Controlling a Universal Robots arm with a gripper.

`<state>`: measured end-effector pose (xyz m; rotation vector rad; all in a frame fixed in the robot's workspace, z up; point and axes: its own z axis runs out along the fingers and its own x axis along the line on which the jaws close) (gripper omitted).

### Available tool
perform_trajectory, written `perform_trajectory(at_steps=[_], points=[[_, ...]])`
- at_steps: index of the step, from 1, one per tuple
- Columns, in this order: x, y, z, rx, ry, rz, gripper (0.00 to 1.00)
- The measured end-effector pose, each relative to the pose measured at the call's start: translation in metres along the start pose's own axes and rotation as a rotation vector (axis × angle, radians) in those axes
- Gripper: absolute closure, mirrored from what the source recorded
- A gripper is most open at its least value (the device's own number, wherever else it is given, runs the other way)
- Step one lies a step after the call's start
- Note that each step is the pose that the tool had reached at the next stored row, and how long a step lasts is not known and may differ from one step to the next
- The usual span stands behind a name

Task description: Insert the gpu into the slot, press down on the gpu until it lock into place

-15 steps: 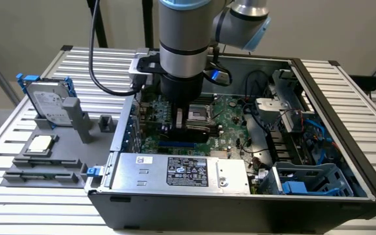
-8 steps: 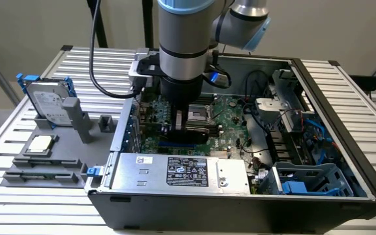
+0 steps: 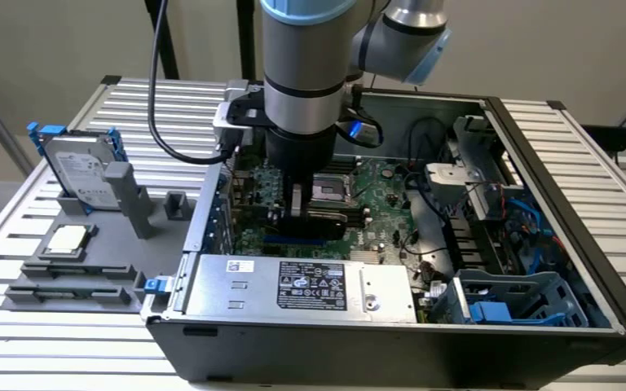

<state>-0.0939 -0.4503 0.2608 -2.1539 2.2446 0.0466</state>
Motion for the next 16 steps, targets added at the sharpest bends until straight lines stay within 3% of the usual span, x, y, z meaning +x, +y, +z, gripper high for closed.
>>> perform_trajectory(at_steps=[16], points=[[-0.0006,0.0018,0.0039,-0.0002,0.0,-0.004,0.74]])
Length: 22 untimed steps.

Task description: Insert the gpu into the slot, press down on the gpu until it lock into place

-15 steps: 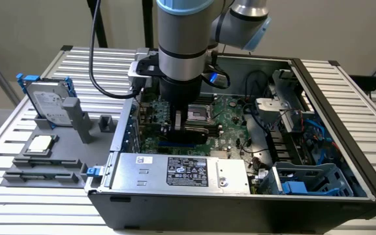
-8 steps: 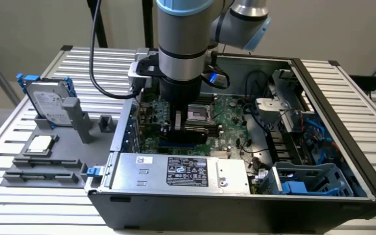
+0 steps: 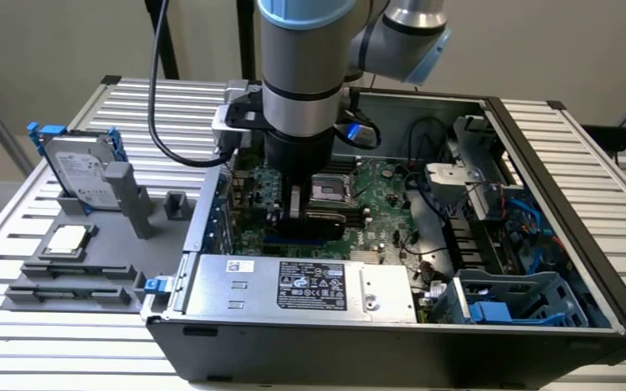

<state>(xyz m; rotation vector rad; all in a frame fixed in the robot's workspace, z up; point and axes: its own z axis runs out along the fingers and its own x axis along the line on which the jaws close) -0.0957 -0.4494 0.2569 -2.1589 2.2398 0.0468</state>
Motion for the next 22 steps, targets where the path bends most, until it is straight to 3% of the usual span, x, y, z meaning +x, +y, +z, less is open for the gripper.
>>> perform_trajectory(at_steps=[22], points=[[0.0,0.0,0.0105,-0.0004,0.0004,-0.009,0.74]])
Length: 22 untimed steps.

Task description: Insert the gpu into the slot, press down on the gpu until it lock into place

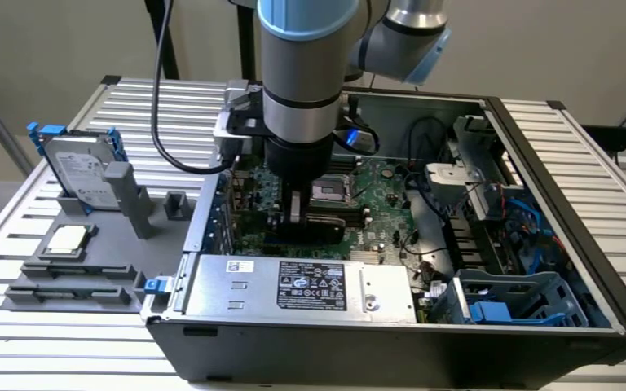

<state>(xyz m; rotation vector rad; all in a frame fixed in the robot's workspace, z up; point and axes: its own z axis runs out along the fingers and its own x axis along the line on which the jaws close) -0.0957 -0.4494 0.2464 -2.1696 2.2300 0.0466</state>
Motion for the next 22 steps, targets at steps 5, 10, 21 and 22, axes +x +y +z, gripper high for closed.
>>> perform_trajectory(at_steps=[5,10,21,22], points=[[0.0,0.0001,0.0015,-0.0004,0.0004,-0.001,0.74],[0.0,0.0001,-0.0097,-0.0003,-0.0005,-0.001,0.67],[-0.002,0.0001,-0.0397,-0.0005,-0.0005,-0.001,0.82],[-0.002,0.0001,-0.0397,-0.0005,-0.0005,-0.001,0.87]])
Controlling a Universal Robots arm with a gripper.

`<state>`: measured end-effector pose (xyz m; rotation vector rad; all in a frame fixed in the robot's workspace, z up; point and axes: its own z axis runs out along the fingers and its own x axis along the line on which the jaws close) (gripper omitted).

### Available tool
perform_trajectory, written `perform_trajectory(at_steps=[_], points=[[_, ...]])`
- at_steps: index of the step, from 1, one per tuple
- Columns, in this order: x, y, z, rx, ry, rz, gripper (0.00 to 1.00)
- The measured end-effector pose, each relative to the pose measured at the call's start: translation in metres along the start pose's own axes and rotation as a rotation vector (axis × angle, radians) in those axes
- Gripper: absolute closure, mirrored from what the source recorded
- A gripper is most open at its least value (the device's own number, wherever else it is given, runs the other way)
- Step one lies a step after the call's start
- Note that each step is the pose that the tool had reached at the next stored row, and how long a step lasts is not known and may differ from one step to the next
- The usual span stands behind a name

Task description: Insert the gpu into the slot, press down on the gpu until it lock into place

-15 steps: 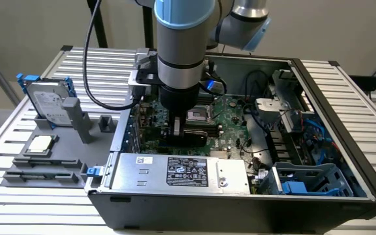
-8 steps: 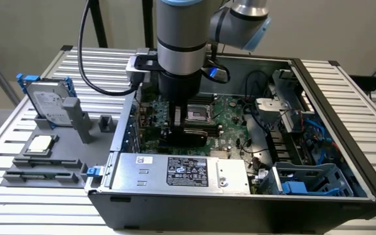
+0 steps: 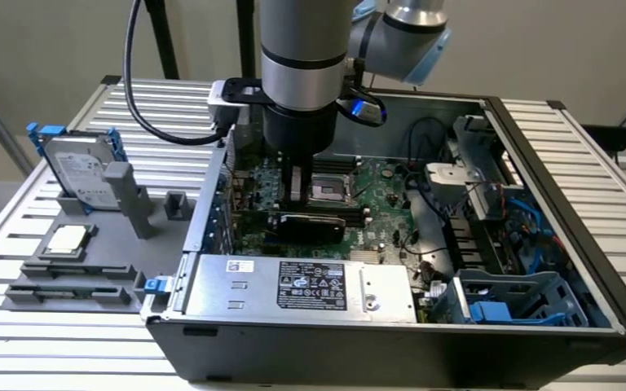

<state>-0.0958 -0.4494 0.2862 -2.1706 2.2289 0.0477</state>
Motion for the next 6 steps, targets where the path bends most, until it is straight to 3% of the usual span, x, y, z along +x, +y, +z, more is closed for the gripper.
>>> perform_trajectory(at_steps=[6], points=[[0.0,0.0,0.0,-0.0001,0.0,0.0,0.89]])
